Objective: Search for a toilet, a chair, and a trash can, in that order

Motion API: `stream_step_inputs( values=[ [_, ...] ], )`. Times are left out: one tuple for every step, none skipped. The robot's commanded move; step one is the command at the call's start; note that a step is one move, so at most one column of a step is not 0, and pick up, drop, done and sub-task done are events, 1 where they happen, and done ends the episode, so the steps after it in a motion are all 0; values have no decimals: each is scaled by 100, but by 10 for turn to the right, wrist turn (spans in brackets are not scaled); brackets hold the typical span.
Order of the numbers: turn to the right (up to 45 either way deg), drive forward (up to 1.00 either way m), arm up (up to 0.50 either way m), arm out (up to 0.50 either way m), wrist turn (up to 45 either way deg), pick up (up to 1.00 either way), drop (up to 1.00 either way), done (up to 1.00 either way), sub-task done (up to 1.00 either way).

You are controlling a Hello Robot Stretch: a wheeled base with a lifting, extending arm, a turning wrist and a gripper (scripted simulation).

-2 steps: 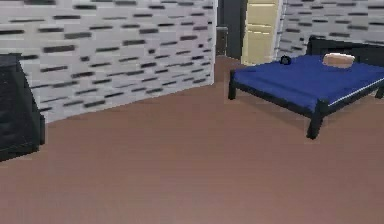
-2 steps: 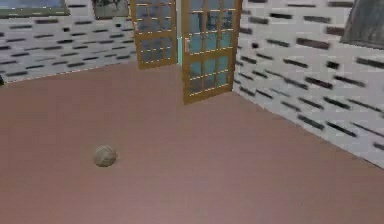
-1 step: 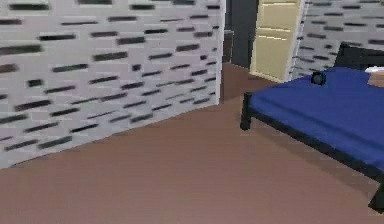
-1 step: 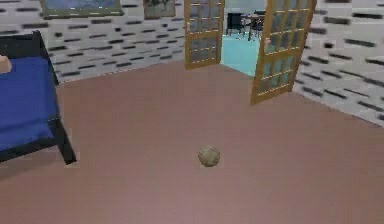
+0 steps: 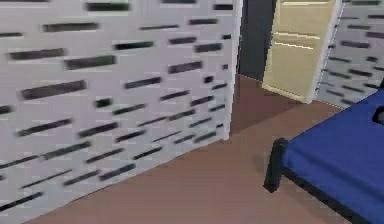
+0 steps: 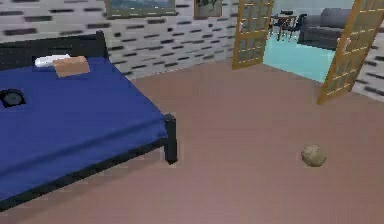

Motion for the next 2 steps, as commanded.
stream_step_inputs(
  values=[
    [0,100,0,0,0,0,0,0,0],
    [120,0,0,0,0,0,0,0,0]
  ],
)
